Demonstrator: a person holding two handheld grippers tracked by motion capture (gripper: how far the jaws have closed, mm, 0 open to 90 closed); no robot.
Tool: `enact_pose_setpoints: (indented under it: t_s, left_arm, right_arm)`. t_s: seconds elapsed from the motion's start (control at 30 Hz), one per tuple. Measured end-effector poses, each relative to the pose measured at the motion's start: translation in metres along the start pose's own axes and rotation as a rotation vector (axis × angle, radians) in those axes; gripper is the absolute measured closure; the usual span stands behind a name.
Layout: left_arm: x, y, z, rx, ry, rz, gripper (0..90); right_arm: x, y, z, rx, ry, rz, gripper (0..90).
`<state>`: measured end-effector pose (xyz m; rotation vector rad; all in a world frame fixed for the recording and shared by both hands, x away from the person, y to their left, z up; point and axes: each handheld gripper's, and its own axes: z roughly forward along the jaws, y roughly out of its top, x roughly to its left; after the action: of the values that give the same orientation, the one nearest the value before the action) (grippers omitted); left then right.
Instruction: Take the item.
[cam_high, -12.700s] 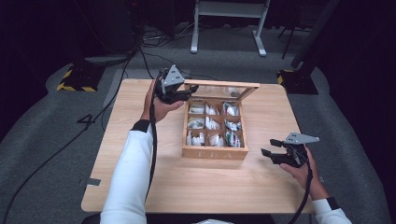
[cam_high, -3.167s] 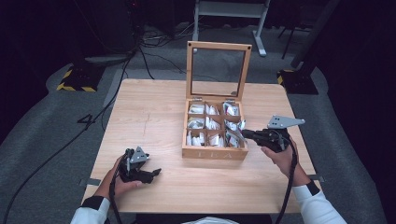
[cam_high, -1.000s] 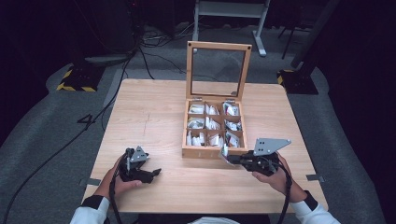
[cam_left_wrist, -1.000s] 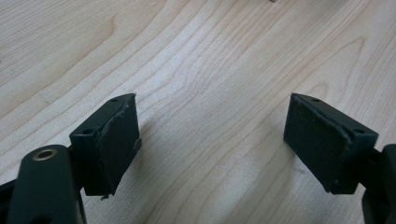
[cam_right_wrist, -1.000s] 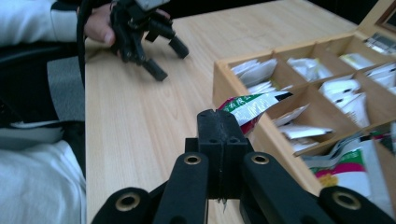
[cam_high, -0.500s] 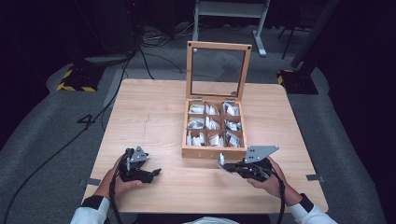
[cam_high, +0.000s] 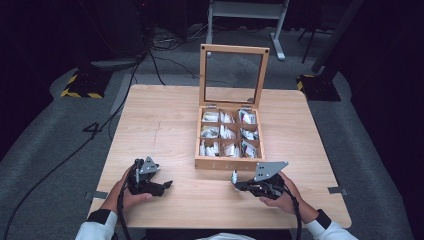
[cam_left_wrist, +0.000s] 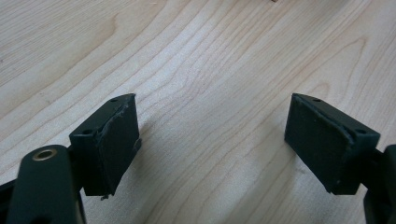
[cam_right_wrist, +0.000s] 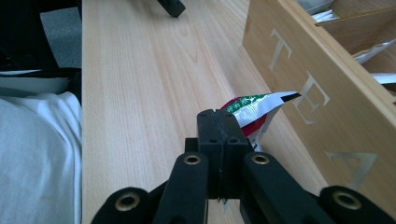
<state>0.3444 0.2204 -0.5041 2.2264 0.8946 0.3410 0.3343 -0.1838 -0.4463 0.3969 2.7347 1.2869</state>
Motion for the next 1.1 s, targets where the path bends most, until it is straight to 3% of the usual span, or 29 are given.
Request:
enact_pose_setpoints:
  t_s: [0.2, 0.57, 0.83, 1.1]
  left_arm:
    - [0.0, 0.0, 0.0, 0.001, 0.0, 0.0, 18.2]
    - [0.0, 0.0, 0.0, 0.001, -0.001, 0.0, 18.1]
    - [0.0, 0.0, 0.0, 0.001, -0.001, 0.0, 18.1]
    - [0.0, 0.0, 0.0, 0.002, -0.003, 0.0, 18.0]
  right_arm:
    - [0.005, -0.001, 0.006, 0.015, 0.02, -0.012, 89.4]
    - [0.021, -0.003, 0.027, 0.087, 0.052, -0.081, 87.0]
    - [0.027, -0.004, 0.032, 0.1, 0.089, -0.094, 82.1]
    - [0.028, 0.001, 0.024, 0.072, 0.053, -0.108, 70.4]
